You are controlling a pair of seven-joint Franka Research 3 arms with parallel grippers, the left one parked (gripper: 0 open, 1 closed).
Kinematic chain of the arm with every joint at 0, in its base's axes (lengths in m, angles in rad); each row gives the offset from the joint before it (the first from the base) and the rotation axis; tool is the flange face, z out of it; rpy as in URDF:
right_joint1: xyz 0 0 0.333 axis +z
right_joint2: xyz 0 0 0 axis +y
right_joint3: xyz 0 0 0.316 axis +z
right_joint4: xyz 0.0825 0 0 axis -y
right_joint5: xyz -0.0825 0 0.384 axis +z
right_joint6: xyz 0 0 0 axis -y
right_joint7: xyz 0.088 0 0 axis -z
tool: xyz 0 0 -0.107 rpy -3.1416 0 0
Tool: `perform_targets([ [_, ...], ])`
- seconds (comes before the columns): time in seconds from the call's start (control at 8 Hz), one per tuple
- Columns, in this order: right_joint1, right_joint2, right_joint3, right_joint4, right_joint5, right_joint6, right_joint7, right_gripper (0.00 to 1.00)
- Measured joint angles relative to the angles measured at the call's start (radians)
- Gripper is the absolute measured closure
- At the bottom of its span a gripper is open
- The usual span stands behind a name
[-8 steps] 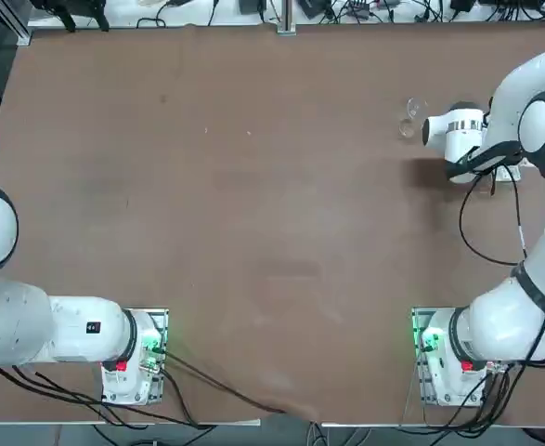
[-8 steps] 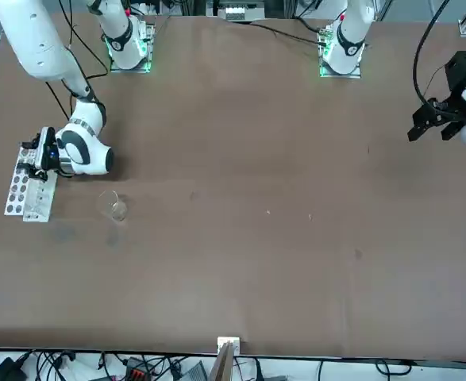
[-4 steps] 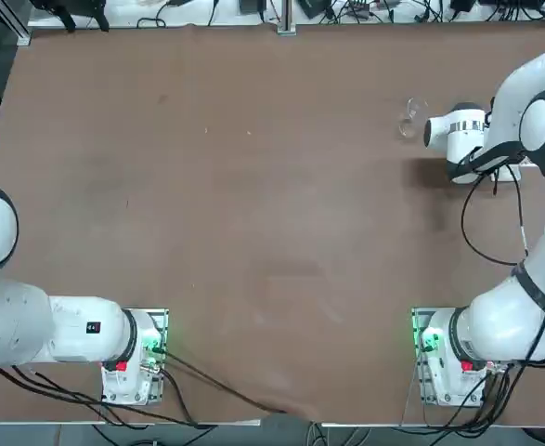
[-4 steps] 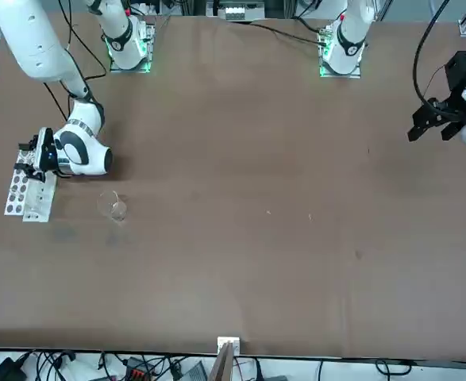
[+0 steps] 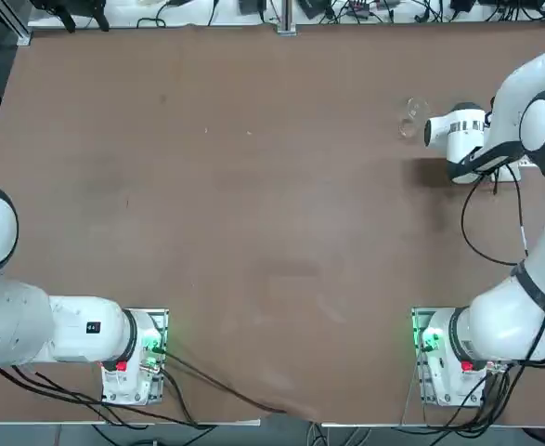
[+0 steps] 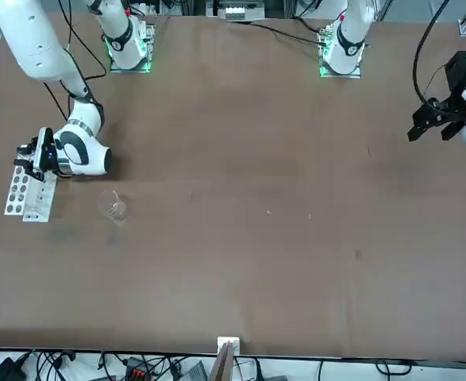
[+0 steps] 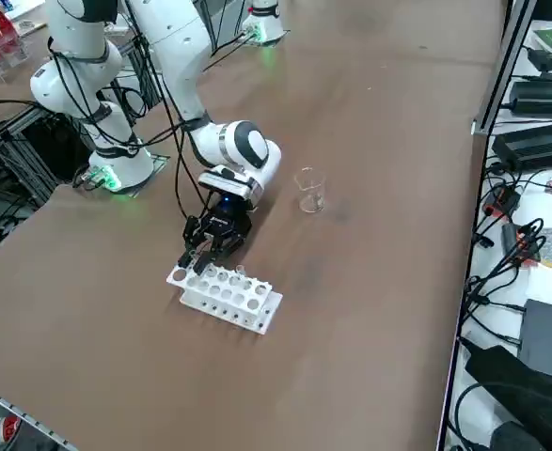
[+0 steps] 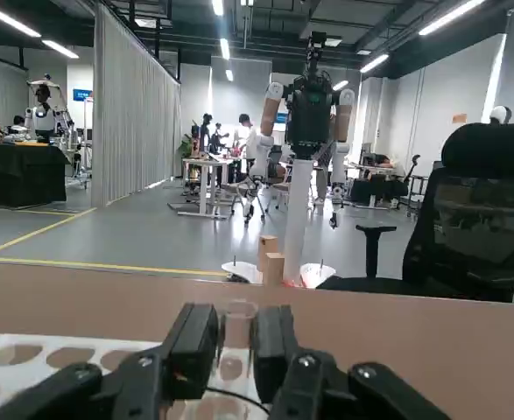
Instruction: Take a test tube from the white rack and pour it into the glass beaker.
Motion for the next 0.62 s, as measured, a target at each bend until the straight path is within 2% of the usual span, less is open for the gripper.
perform_targets([
  [0.12,0.001,0.000,0.000,0.004,-0.005,-0.002,0.002,0.79],
  [0.62,0.002,0.000,0.001,0.007,-0.005,-0.023,0.001,0.80],
])
